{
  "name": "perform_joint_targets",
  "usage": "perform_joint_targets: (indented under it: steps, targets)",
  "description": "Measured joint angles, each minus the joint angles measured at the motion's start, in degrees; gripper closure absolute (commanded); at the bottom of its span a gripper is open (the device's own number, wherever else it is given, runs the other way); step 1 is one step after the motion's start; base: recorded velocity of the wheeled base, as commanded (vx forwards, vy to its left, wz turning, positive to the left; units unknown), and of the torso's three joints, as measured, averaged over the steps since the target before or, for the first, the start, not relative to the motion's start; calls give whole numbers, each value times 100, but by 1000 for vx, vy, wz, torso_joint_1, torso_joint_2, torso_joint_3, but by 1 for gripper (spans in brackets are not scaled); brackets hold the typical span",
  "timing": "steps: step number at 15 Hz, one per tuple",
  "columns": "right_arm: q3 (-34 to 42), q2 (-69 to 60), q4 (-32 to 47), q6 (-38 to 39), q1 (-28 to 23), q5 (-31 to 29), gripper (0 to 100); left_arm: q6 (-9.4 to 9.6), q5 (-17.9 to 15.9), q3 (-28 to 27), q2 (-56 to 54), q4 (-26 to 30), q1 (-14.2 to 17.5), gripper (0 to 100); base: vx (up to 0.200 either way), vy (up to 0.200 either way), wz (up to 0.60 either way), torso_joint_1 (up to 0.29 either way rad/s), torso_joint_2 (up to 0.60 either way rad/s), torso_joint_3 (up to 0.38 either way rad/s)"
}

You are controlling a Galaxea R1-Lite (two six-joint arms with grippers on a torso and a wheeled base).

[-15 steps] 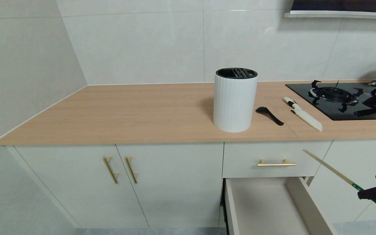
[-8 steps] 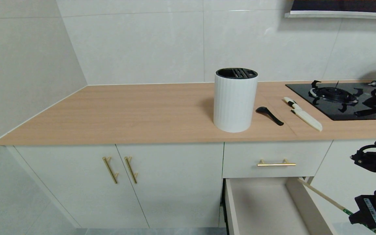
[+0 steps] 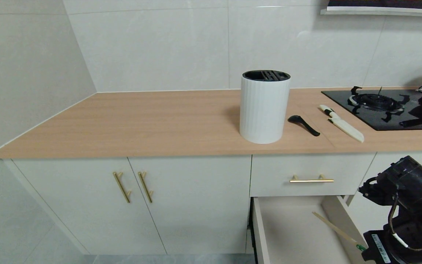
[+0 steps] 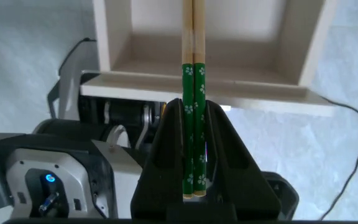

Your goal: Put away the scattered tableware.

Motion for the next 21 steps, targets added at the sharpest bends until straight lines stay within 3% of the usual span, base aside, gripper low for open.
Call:
perform_joint_targets:
  steps: [14,21]
  targets:
    - [176,151,-822,-2,221,-4,100,0,0,0,0,9,-2,0,0,0,0,-111,456,341]
    - [146,330,-1431,-33,232,0,100,0,0,0,0,5,0,0,0,0,0,-7,67,62]
